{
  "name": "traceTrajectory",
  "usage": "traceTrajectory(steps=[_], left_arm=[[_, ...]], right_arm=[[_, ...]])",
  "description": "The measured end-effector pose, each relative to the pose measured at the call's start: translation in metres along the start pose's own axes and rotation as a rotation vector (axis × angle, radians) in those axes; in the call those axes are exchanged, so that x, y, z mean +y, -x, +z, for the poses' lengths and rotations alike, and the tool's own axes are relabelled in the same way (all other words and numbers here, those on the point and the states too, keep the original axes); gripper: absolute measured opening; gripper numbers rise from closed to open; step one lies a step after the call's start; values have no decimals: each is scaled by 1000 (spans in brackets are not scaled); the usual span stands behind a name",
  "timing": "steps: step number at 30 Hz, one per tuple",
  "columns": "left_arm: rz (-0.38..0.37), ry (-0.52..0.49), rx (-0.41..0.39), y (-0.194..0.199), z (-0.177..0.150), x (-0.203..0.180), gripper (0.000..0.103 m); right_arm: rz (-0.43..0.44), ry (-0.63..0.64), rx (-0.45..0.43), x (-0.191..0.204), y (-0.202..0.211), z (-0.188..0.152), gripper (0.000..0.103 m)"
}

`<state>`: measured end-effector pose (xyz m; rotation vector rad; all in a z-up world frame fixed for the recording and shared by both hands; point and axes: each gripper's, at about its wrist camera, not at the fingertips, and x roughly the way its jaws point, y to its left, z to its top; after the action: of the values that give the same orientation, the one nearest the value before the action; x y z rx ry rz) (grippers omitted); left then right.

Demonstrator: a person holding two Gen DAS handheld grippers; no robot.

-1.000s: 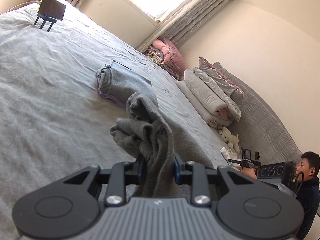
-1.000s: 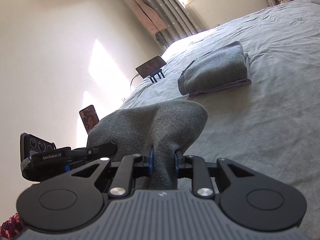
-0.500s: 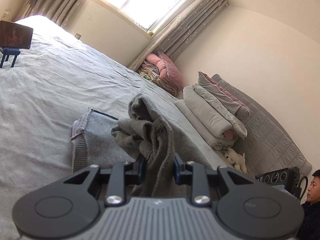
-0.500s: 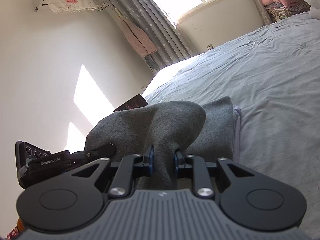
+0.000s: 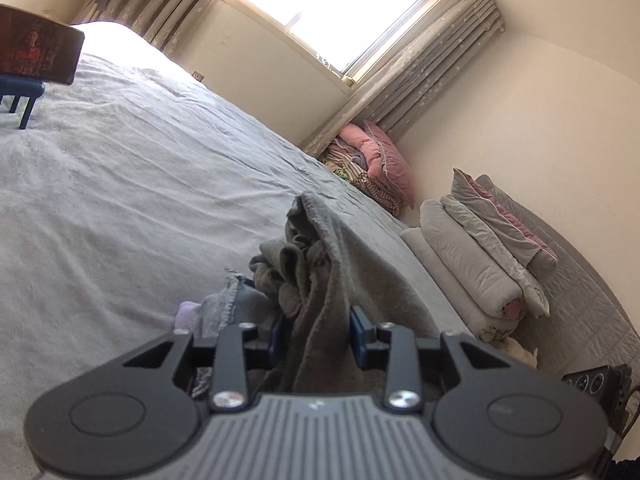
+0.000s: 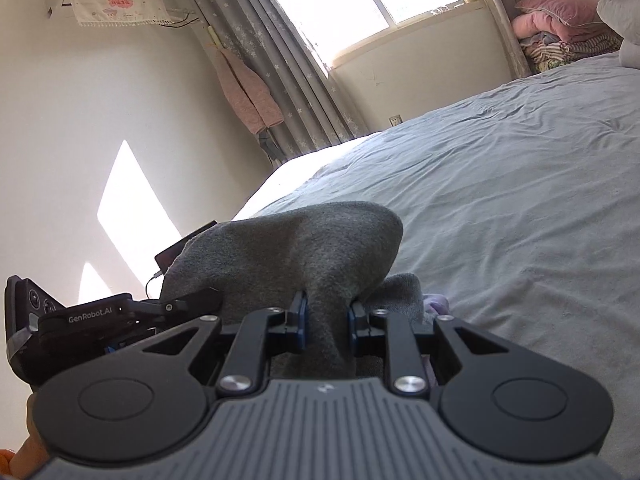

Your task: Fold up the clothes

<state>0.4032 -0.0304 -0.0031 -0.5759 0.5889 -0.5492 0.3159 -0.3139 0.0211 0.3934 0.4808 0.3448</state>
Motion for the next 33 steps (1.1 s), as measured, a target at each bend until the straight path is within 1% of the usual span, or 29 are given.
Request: traceTrajectory(steps=[1, 2, 3, 4, 7, 9, 10, 11, 12, 13, 14, 15, 17, 19, 20, 22, 25, 27, 29, 32, 33], left_arm=[[21, 20, 1, -4, -6, 10, 43], [0, 48, -19, -2, -10, 19, 45], [0, 52, -35, 3, -9, 20, 47], [0, 55, -51, 9, -8, 21, 46], [0, 65, -100, 24, -4, 22, 50], [28, 28, -174, 36, 3, 14, 50], [26, 4, -208, 40, 7, 8, 50], [24, -21, -241, 44, 12, 2, 49], [23, -50, -252, 44, 15, -5, 49], [34, -93, -254, 41, 16, -13, 47], [45, -136, -256, 39, 17, -21, 42], [65, -180, -255, 34, 15, -29, 39], [77, -247, -243, 25, 13, -39, 38], [99, -293, -226, 15, 9, -46, 37], [131, -315, -201, 5, 8, -45, 36], [196, -293, -116, -14, 6, -34, 31], [202, -193, -73, -26, 3, -8, 31], [189, -172, -78, -27, 0, -3, 31], [205, -196, -89, -27, -2, -8, 33], [209, -188, -115, -18, -2, -16, 33], [212, -186, -125, -14, -2, -19, 40]], right_arm=[[-17, 7, 5, -3, -5, -3, 36], [-29, 18, 1, -4, -6, -4, 50], [-35, 32, -17, -3, -2, -4, 57], [-40, 47, -34, -3, 2, -4, 66], [-56, 90, -88, -2, 15, -4, 67], [-67, 118, -127, -1, 22, -2, 67], [-72, 130, -148, 1, 21, 1, 66], [-79, 144, -159, 4, 18, 3, 62], [-86, 159, -171, 8, 15, 6, 59], [-93, 173, -182, 11, 12, 8, 50], [-101, 187, -193, 14, 9, 10, 47], [-108, 199, -198, 16, 5, 10, 46], [-124, 215, -190, 14, -2, 5, 42], [-140, 231, -181, 13, -10, -1, 41], [-148, 240, -177, 13, -14, -4, 40], [-164, 256, -169, 11, -21, -9, 39], [-188, 280, -156, 10, -33, -17, 39], [-201, 293, -149, 9, -39, -21, 39], [-206, 290, -147, 9, -39, -21, 39], [-203, 287, -154, 14, -29, -19, 42], [-201, 286, -157, 17, -25, -17, 42]])
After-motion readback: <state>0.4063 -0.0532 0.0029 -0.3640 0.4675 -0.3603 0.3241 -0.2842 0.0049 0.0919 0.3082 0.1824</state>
